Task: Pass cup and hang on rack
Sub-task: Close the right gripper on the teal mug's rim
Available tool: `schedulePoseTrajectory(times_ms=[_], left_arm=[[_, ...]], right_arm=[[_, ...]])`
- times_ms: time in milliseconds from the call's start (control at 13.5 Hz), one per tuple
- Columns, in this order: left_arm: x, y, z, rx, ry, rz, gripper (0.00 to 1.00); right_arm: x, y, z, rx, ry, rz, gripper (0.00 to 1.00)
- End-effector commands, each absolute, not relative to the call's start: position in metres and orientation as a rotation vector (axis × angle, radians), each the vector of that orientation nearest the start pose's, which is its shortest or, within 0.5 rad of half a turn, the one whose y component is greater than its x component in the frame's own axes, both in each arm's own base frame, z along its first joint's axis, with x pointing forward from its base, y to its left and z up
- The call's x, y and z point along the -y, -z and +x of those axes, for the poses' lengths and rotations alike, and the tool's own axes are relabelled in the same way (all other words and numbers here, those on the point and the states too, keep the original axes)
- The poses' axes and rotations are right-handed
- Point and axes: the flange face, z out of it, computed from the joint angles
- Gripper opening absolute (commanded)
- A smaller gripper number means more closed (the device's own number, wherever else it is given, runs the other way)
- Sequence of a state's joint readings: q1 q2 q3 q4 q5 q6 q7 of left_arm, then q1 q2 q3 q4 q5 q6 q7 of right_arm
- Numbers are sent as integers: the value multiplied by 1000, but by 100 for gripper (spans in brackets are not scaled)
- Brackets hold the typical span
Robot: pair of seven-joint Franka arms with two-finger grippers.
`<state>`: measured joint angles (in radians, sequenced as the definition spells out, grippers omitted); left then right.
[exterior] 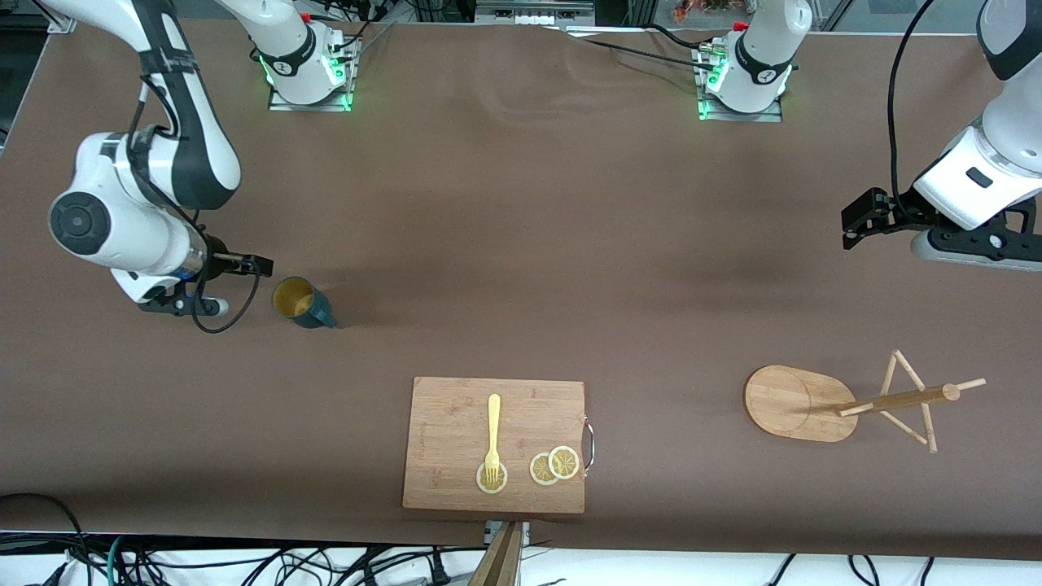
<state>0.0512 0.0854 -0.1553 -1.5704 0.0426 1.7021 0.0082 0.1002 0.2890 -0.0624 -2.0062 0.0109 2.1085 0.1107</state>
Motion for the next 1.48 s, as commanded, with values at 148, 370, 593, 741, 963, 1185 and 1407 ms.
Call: schedulePoseTrajectory(times_ms=[148, 370, 593, 741, 963, 1185, 1407], left_arm=[[55, -594, 590, -194, 79, -3123, 100], [58, -594, 590, -202, 79, -3123, 100], [58, -594, 590, -201, 79, -3125, 100], [58, -594, 590, -202, 79, -3123, 100], [57, -594, 590, -199, 79, -3123, 100], [58, -594, 590, -202, 79, -3123, 100], [57, -594, 590, -199, 79, -3123, 100]], right_arm=[[-12, -269, 588, -216, -247, -3105, 98], [-11, -275, 595, -255, -238, -3082, 98], [-15, -272, 594, -297, -244, -3080, 97], [-16, -260, 599, -306, -242, -3076, 95], [-21, -246, 605, -317, -243, -3060, 88], [-26, -243, 604, -326, -251, -3054, 74], [-28, -239, 603, -321, -266, -3054, 38]])
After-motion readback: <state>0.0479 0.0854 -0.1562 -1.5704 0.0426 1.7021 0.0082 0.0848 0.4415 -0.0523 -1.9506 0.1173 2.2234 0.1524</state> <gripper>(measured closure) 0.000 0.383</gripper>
